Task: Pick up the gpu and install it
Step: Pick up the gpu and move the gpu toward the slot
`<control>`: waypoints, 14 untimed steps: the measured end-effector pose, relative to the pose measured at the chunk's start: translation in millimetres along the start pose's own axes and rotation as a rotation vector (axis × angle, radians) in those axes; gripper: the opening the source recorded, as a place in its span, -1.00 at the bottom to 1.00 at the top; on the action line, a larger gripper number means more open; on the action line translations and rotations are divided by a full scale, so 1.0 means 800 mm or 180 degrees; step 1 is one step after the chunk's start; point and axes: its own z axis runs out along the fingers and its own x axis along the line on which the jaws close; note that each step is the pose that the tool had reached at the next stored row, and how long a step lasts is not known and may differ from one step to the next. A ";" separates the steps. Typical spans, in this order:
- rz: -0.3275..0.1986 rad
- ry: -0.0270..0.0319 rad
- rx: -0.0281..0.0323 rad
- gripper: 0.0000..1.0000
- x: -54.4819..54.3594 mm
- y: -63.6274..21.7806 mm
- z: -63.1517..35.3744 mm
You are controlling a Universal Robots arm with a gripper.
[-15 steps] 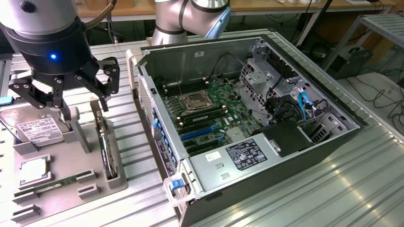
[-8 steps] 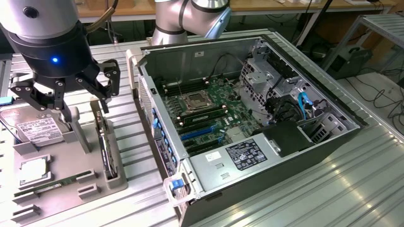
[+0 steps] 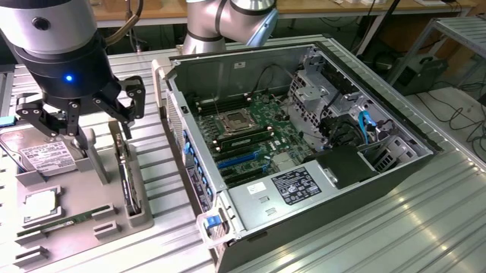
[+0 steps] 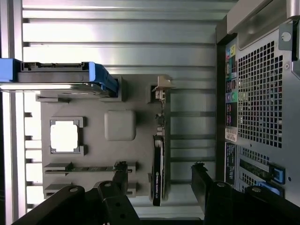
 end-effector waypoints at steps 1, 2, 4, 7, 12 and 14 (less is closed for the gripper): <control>-0.0002 0.0003 0.0000 0.33 0.000 0.000 0.001; -0.0005 0.0004 0.0000 0.33 0.000 -0.001 0.003; -0.0009 0.0006 0.0000 0.33 0.000 -0.002 0.005; -0.0014 0.0008 0.0000 0.33 0.000 -0.003 0.009; -0.0019 0.0008 -0.0001 0.33 0.000 -0.004 0.015; -0.0022 0.0009 -0.0001 0.33 0.001 -0.004 0.017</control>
